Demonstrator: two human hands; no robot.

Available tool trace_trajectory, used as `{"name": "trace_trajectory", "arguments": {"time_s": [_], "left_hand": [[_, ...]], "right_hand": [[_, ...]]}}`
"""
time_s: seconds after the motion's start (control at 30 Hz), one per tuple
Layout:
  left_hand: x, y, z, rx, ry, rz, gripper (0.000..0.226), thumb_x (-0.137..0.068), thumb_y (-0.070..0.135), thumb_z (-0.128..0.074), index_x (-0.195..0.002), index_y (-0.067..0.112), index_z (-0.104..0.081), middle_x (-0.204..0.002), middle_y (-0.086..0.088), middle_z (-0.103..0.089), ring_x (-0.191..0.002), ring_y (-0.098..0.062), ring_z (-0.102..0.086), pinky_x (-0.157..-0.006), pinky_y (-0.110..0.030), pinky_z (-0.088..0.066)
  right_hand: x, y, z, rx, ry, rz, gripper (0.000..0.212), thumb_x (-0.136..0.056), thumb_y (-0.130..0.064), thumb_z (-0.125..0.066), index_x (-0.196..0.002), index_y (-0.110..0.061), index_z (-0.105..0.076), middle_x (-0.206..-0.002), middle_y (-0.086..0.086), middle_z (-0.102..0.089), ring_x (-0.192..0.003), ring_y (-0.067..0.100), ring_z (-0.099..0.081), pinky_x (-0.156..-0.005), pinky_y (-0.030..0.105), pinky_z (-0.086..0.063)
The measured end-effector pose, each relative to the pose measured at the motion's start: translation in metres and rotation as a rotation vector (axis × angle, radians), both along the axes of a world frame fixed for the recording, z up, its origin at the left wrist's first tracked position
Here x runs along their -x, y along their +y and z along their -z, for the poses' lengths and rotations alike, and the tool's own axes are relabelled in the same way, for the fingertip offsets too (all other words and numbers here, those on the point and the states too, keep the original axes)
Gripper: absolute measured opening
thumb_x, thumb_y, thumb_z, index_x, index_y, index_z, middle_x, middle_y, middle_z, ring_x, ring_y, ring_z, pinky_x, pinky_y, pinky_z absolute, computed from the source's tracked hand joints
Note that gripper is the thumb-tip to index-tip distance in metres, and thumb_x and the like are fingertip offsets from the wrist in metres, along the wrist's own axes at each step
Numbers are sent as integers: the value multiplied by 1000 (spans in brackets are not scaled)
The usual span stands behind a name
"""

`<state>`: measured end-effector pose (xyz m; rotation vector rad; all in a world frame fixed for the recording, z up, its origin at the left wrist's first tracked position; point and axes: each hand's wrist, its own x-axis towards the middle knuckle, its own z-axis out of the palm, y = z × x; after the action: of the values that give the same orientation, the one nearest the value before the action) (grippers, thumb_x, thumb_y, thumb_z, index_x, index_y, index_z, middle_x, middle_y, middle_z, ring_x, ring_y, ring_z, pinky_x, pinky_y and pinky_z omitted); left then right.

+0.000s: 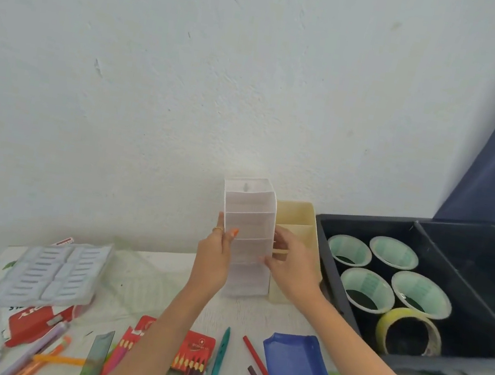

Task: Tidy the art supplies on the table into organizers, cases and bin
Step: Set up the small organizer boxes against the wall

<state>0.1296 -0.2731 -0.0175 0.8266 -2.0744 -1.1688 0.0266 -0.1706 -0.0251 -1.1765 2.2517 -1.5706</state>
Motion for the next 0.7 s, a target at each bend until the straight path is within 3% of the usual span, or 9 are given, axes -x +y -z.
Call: {"name": "trace_trajectory", "arguments": {"time_s": [0.07, 0.13, 0.23, 0.3, 0.4, 0.5, 0.63, 0.7], "left_hand": [[1, 2, 7, 5, 25, -2, 44, -102, 26, -35, -142, 8, -37, -100, 3, -60, -85, -3, -55, -70, -7, -42], [0, 4, 15, 15, 59, -3, 45, -102, 27, -34, -143, 10, -37, -107, 2, -61, -89, 0, -56, -74, -3, -42], [4, 0, 18, -10, 94, -10, 45, -101, 28, -35, -143, 14, -37, -115, -4, -62, -104, -16, -59, -85, -17, -43], [9, -4, 17, -29, 95, -18, 45, -101, 27, -36, -143, 13, -37, -116, -6, -62, -105, -18, -58, -84, -17, -42], [14, -8, 16, -30, 76, -28, 44, -101, 27, -36, -141, 11, -40, -108, -2, -63, -90, -8, -58, -73, -6, -42], [18, -11, 14, -44, 72, -50, 42, -101, 28, -36, -135, 7, -47, -97, -1, -62, -78, -3, -55, -63, -3, -40], [21, -14, 14, -44, 67, -56, 39, -101, 28, -36, -125, 3, -54, -96, -18, -63, -76, -21, -57, -55, -6, -37], [21, -12, 12, -40, 67, -53, 39, -101, 27, -36, -122, 0, -55, -83, -11, -59, -66, -12, -51, -53, -11, -37]], "right_hand": [[1, -2, 11, -37, 30, 105, 41, -79, 4, -68, -114, -14, -60, -105, -3, -60, -77, 2, -56, -64, 5, -45], [0, -5, 20, -43, 19, 168, 37, -78, 5, -69, -110, -12, -60, -102, 4, -58, -69, 4, -55, -61, 5, -44], [1, -9, 23, -35, 8, 204, 37, -80, -1, -69, -111, -15, -57, -92, 3, -60, -67, 7, -57, -60, 9, -43], [2, -13, 22, -55, -29, 237, 39, -82, -6, -67, -116, -16, -52, -88, 1, -62, -69, 9, -60, -64, 17, -48], [4, -20, 21, -149, -1, 301, 36, -85, -16, -65, -119, -17, -53, -86, -1, -65, -76, 14, -63, -70, 31, -53], [4, -23, 19, -263, 68, 349, 26, -89, -24, -58, -114, -21, -61, -88, -3, -69, -81, 16, -64, -67, 29, -51], [6, -29, 15, -373, 99, 398, 23, -90, -31, -53, -109, -24, -64, -91, -3, -69, -83, 19, -64, -67, 29, -51], [6, -31, 14, -398, 105, 408, 22, -90, -31, -53, -106, -23, -65, -90, -3, -69, -81, 19, -64, -64, 27, -48]]}}
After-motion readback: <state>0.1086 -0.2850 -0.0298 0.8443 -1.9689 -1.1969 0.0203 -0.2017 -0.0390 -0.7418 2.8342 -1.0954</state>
